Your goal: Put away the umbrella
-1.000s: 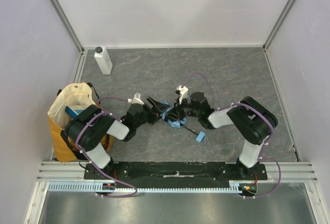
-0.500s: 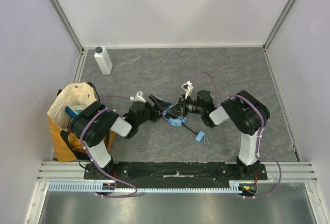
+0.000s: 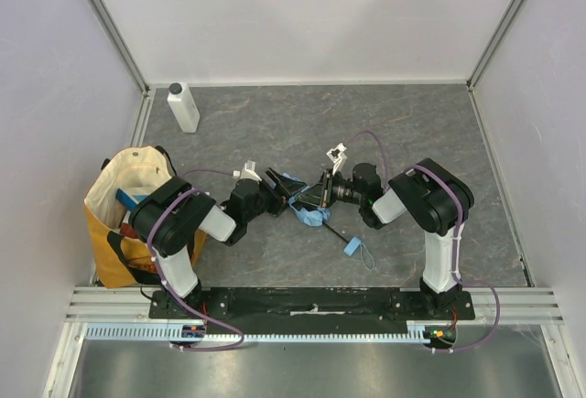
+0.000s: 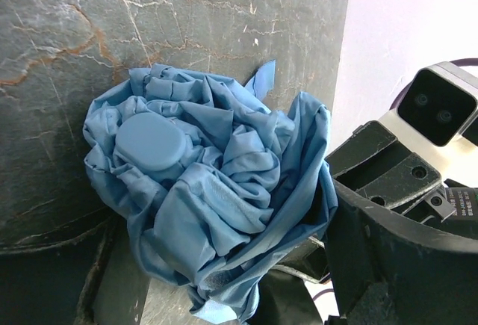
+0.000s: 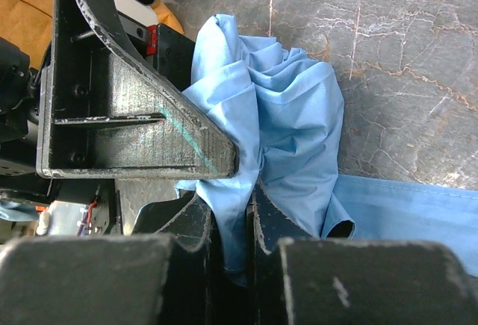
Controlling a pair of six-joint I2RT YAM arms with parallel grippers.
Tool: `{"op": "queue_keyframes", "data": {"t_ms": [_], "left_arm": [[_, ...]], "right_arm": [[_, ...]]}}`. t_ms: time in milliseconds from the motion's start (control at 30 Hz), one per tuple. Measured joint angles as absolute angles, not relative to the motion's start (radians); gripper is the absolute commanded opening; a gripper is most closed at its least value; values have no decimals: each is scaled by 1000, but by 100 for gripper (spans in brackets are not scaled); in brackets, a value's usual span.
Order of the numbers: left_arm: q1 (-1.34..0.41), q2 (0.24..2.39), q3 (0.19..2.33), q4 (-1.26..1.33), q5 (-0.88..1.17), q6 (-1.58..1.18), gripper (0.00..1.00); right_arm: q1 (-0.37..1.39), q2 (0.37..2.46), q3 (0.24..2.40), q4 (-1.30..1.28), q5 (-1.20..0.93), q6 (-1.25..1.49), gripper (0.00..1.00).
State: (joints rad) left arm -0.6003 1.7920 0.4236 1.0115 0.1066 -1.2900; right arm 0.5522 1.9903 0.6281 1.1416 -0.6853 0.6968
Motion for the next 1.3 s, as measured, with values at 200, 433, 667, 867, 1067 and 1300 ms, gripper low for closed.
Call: {"op": "queue_keyframes", "data": {"t_ms": [200,433,667,867,1067,1300], "left_arm": [[-602,1764,396,1021,108,-1289,97],[-596,1786,363,1093,139,-1299,90],[-590,1828,361,1163,168,-1305,93],[-589,1839,370,1173,181,-1305,93],[-573,1848,368,1187,205,-1306,91],[-557,1879,366,1213,242,-1308,52]], "right_arm": [[548,2010,609,1206,-710,755,0],[531,2096,600,1332,-750,978,0],[520,2107,596,1350,-752,1069,0],[519,2107,596,1346,-770,1104,0],[519,2103,596,1341,-798,1133,0],[519,2100,596,1330,-833,1146,0]]}}
